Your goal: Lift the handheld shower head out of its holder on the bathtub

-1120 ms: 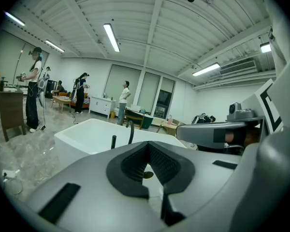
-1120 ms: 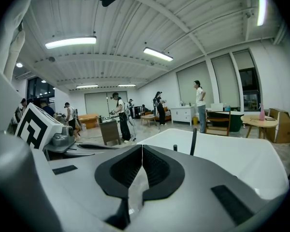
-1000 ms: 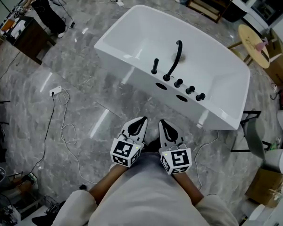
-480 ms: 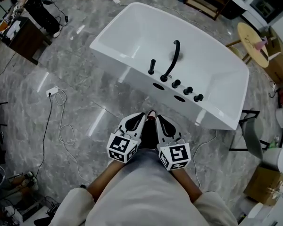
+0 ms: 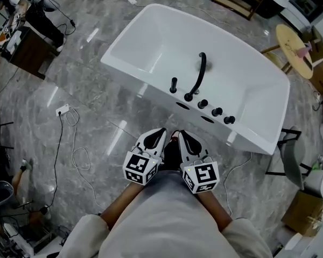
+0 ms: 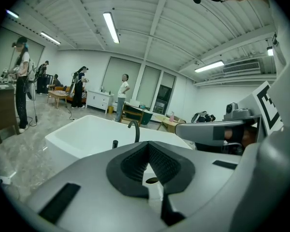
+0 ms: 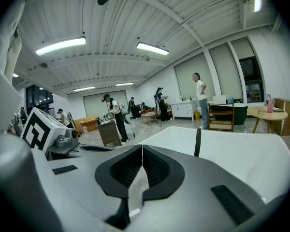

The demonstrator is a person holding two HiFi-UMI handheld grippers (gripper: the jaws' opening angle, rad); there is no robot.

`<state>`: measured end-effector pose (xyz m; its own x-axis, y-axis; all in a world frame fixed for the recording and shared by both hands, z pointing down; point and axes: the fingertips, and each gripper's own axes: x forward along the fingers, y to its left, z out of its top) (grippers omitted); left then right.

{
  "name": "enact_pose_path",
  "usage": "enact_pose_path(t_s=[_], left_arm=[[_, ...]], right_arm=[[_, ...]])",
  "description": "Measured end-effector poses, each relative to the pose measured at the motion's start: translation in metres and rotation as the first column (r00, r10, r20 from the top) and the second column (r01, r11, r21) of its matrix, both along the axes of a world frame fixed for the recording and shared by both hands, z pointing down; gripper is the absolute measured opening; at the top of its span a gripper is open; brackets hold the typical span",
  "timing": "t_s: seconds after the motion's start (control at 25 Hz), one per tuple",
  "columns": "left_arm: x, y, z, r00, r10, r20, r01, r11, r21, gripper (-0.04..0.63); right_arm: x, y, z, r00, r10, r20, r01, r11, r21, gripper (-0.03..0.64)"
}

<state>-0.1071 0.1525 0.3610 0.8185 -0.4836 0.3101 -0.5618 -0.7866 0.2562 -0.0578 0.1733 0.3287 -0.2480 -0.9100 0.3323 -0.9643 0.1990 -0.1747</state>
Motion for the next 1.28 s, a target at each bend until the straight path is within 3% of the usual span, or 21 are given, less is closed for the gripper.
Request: enact_pose_path(t_s=[0.4,0.72,1.28], left_arm=[[0.051,-0.059,0.014,1.0,0.016,0.014,-0.015,0.999,-0.034,0.005],[0.085,-0.106,0.014,1.0,-0.023,0.017,0.023,1.0,-0.008,0.005],[0.094,-0.134,0.031,0.996,-0.078,0.045,0.08,0.996,-0.044,0.005]], right_arm=[[0.043,-0.065,0.012,1.0,-0.018,-0.006,0.018,0.999,-0.034,0.018],[0.074,-0.119,0.01,0.999,-0.032,-0.014,0.032,0.999,-0.006,0.019],[0.076,-0.148,0.027,0.998,-0.062,0.007,0.063,0.997,-0.038,0.02]])
